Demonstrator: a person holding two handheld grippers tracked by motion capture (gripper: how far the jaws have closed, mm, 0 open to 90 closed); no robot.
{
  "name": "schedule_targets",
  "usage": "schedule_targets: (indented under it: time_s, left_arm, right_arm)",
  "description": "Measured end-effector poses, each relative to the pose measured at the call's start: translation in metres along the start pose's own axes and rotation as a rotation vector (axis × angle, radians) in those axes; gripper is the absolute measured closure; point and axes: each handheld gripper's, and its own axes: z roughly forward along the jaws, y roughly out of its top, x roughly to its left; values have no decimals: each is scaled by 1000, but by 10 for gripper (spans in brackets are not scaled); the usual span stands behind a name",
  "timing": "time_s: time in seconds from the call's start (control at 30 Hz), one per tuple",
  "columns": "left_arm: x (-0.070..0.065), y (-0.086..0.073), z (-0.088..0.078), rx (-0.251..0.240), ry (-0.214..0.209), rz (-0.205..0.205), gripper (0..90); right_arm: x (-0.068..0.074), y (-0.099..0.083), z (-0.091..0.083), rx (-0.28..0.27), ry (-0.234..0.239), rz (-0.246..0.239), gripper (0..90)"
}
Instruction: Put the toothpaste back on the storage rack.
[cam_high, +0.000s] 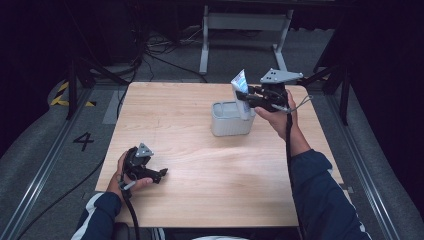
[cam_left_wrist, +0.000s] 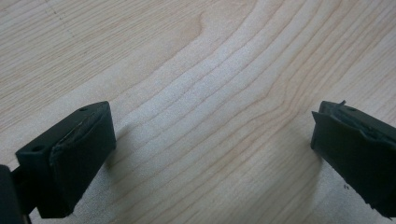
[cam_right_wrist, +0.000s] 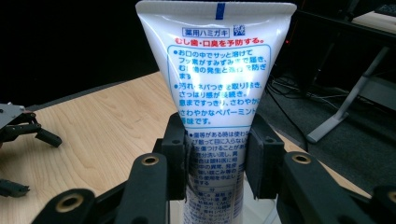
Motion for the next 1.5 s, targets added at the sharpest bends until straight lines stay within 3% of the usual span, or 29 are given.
schedule_targets:
  time_s: [0.43, 0.73, 1.13, 1.5]
  left_arm:
    - [0, 0, 0, 2, 0, 0, 3]
    - [0, 0, -1, 4, 3, 1, 4]
    - [-1, -1, -1, 6, 3, -10, 4]
    - [-1, -1, -1, 6, 0, -13, 4]
  right_arm:
    - [-3, 0, 16, 8, -16, 7, 657]
    - [-10, 0, 29, 14, -2, 17, 656]
    - [-20, -14, 42, 26, -11, 59, 654]
    - [-25, -21, 46, 24, -19, 63, 652]
